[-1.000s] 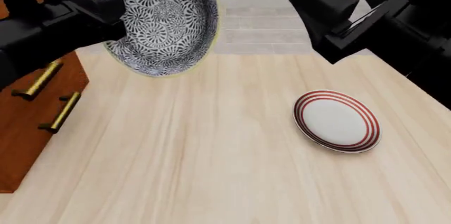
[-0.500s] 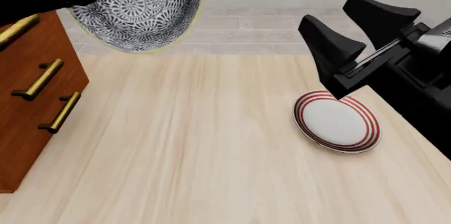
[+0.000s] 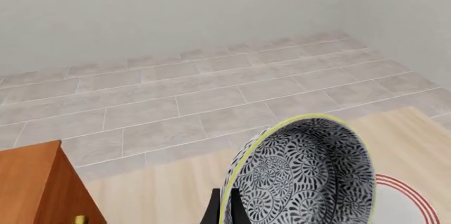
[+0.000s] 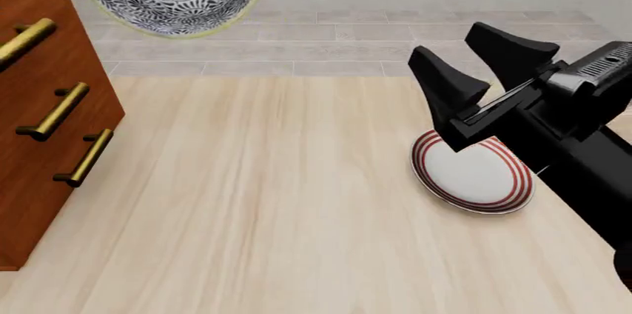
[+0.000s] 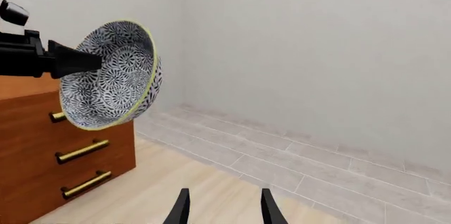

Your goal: Put the bowl on top of the cabinet.

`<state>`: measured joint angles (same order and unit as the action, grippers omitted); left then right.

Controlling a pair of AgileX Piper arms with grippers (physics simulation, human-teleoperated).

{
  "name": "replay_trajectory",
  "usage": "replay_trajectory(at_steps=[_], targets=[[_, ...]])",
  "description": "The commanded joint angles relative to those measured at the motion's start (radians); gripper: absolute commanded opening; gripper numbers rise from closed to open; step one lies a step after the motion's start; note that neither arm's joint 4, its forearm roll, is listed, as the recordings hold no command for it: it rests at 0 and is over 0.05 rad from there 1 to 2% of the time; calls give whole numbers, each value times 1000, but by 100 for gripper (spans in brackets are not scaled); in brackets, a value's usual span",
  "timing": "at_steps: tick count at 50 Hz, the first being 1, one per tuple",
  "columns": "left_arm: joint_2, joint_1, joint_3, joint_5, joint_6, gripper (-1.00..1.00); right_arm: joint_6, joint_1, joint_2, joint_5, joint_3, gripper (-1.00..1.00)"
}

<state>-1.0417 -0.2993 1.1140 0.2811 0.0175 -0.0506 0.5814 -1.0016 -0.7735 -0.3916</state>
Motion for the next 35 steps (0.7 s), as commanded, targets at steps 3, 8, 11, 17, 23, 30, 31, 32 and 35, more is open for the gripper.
replay_trajectory(at_steps=[3,8,11,17,23,30,31,32,35], targets=[[-38,-6,94,82,0,-100,25,-9,-38,-23,3,100],[-51,72,117,146,81,-100,34,-10,-37,-26,12,100],[-65,70,139,168,98,-100,35,-8,-35,-27,14,100],[-114,122,193,257,133,-100,37,-7,-43,-31,13,100],[-143,220,250,356,153,-100,36,-5,-45,-31,12,100],[-162,276,287,410,214,-100,36,-11,-38,-33,23,100],[-170,271,299,418,205,-100,36,-11,-33,-32,27,100],[-168,298,298,427,211,-100,36,-10,-34,-33,28,100],[-175,306,307,433,200,-100,35,-8,-34,-34,30,100]])
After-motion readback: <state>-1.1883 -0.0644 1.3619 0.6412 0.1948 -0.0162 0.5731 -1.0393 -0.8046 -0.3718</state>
